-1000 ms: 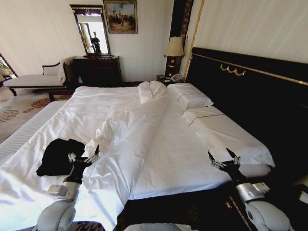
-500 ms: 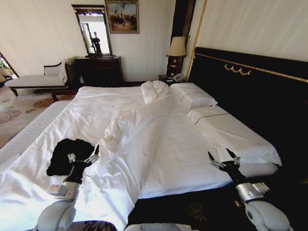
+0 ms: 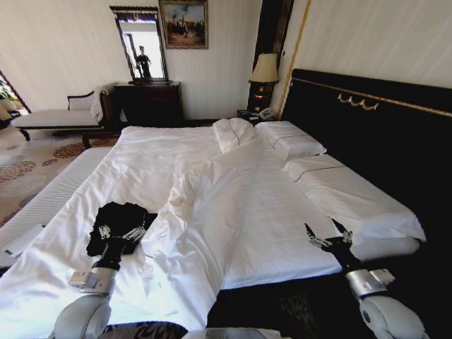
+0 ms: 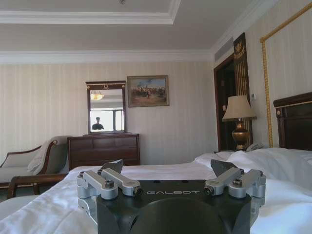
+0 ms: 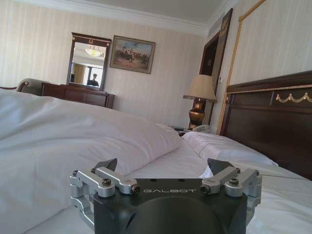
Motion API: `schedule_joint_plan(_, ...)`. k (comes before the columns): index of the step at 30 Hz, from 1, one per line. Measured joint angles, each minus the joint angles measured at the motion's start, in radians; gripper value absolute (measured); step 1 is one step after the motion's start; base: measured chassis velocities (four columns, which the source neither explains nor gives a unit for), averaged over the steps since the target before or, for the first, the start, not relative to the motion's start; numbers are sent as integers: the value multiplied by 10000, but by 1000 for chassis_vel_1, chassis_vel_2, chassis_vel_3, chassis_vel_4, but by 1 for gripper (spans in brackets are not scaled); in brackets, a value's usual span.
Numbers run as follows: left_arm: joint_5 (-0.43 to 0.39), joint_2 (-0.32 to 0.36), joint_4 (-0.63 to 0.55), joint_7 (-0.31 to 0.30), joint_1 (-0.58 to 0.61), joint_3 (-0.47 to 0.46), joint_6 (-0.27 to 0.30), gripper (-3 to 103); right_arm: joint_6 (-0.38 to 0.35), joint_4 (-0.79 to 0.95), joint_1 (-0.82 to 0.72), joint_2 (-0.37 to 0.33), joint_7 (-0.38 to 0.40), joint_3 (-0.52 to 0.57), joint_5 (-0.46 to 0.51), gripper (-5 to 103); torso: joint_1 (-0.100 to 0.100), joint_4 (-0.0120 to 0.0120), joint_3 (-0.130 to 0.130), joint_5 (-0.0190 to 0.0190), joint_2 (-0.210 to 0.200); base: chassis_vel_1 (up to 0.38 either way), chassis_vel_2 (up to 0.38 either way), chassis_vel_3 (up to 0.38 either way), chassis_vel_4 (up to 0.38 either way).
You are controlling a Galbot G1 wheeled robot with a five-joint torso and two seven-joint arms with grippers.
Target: Fold the clothes on the bed.
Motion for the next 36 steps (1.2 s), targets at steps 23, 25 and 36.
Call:
schedule_joint_plan(23,-41,25,-16,-61,0,0,34,100,15,5,0,121,-28,-97,-11,100,0,0,-1,0,0,104,111,-108,-109)
schedule_joint_plan(25,-46,26,14,-62,-10,1,34,100,15,-17,16,131,-28,-111,-20,100,0,1,0,0,0,113,108,-112,-96)
schedule_joint_plan(36,-51,6,119,-88,-173,82,70,100,50,-105,17,175,-35,-130,-97,100,-1,0,0,-1,0,102,102,-116,-94)
